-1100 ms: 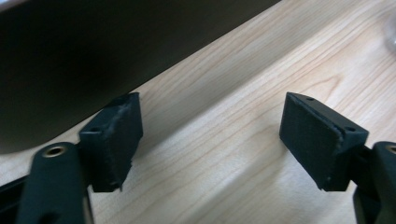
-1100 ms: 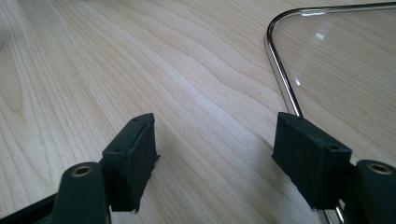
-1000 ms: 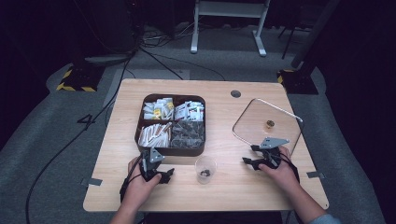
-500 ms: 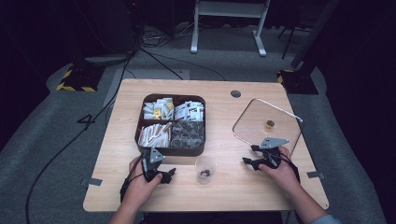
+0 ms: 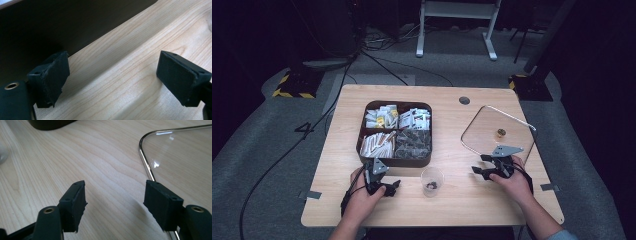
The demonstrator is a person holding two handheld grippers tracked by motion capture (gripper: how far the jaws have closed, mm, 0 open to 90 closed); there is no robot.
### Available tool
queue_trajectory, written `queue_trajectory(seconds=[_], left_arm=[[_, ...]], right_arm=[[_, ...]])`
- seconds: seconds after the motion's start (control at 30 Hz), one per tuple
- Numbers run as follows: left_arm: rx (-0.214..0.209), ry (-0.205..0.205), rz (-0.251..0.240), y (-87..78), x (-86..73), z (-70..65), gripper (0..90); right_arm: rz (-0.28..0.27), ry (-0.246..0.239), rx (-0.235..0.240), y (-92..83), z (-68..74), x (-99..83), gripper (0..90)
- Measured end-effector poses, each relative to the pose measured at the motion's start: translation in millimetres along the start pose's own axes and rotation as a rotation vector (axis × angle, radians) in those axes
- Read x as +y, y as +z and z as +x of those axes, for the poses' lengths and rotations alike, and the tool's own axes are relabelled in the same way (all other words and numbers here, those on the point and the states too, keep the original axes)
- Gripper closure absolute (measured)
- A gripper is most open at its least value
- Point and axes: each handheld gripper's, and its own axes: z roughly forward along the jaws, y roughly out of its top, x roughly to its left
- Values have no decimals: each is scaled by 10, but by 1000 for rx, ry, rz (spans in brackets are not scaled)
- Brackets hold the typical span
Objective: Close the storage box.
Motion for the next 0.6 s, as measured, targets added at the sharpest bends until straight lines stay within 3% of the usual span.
queue_trajectory(seconds=[0.3,0.6], left_arm=[[-9,6,-2,-4,-6,-2,118],[-9,7,-1,-10,-12,-6,119]], right_arm=[[2,37,-6,-186,-94,160,393],[-22,68,-80,-331,-402,300,401]])
